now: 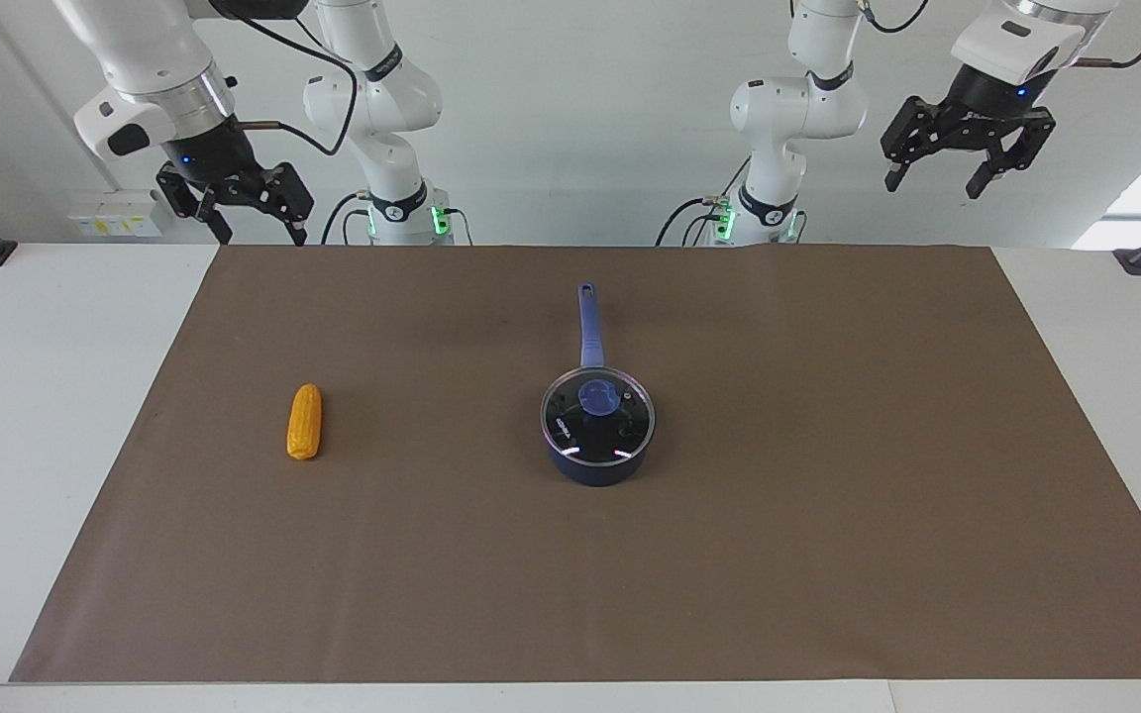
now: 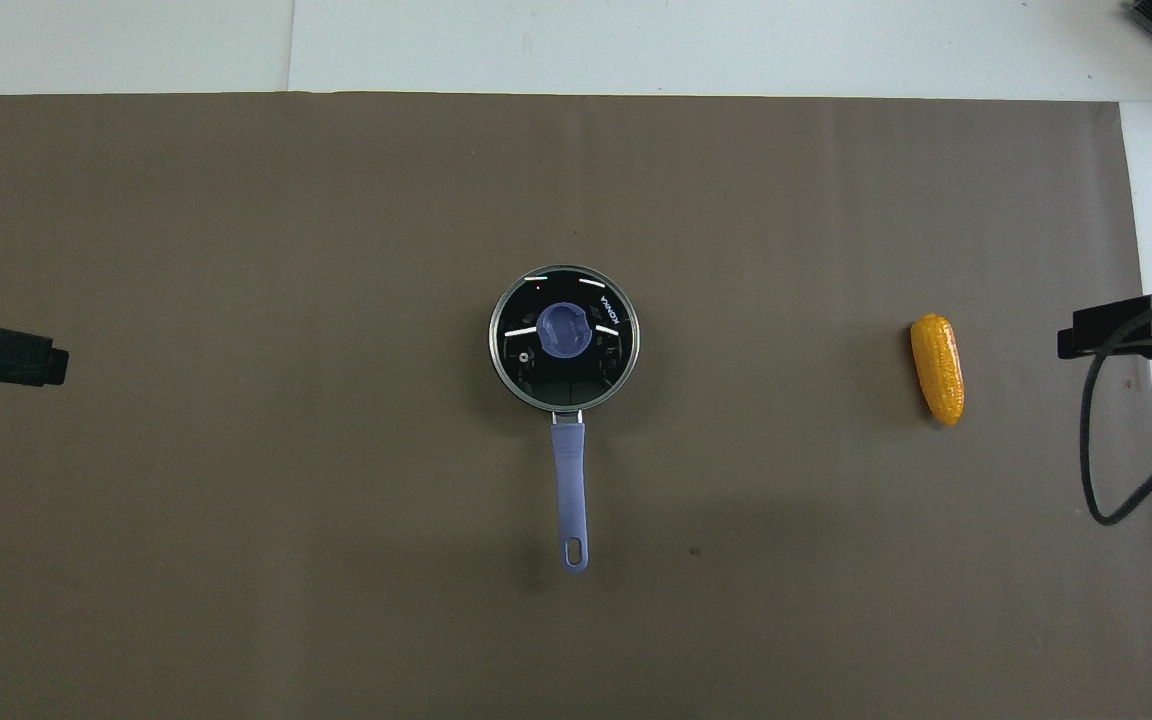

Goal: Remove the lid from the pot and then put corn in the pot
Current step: 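Reach the left gripper to the pot lid while the right gripper reaches the corn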

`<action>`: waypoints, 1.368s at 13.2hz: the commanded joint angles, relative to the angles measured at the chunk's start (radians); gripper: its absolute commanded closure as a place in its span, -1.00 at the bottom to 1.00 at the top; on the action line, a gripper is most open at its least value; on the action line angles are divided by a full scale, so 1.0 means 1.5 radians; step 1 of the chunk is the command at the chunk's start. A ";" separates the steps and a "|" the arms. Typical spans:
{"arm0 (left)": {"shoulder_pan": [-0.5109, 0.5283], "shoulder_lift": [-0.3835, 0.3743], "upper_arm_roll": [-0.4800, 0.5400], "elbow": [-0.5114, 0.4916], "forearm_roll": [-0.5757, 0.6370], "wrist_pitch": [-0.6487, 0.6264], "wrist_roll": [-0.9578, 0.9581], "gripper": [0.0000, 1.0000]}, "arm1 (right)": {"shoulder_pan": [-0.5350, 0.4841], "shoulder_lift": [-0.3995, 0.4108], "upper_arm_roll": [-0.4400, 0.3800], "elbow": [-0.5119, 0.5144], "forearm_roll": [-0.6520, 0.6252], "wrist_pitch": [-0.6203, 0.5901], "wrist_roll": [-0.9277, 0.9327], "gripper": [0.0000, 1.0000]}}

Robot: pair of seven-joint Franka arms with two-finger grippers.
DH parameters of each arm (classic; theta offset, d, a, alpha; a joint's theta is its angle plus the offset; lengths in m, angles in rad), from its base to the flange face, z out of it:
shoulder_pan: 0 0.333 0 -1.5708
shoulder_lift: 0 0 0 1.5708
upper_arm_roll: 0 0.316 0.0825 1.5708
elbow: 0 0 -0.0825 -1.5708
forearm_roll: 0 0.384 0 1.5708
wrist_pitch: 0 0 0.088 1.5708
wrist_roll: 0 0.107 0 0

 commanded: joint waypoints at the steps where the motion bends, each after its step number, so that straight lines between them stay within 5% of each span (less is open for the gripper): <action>1: -0.041 0.001 0.004 -0.017 -0.009 0.059 -0.012 -1.00 | -0.013 -0.005 0.003 -0.106 -0.013 0.108 -0.006 -1.00; 3: -0.088 0.035 0.004 -0.018 -0.005 0.109 -0.062 -1.00 | -0.031 0.029 0.004 -0.180 -0.013 0.227 -0.010 -1.00; 8: -0.172 0.125 0.004 -0.017 0.001 0.209 -0.179 -1.00 | -0.038 0.192 0.004 -0.191 -0.013 0.439 -0.059 -1.00; 13: -0.283 0.206 0.004 -0.020 0.043 0.298 -0.318 -1.00 | -0.046 0.268 0.005 -0.243 -0.013 0.533 -0.091 -1.00; 17: -0.338 0.288 0.004 -0.043 0.080 0.412 -0.402 -1.00 | -0.042 0.270 0.005 -0.254 -0.012 0.534 -0.097 -0.98; 18: -0.343 0.296 0.004 -0.059 0.082 0.439 -0.403 -1.00 | -0.042 0.270 0.005 -0.254 -0.012 0.533 -0.101 -0.46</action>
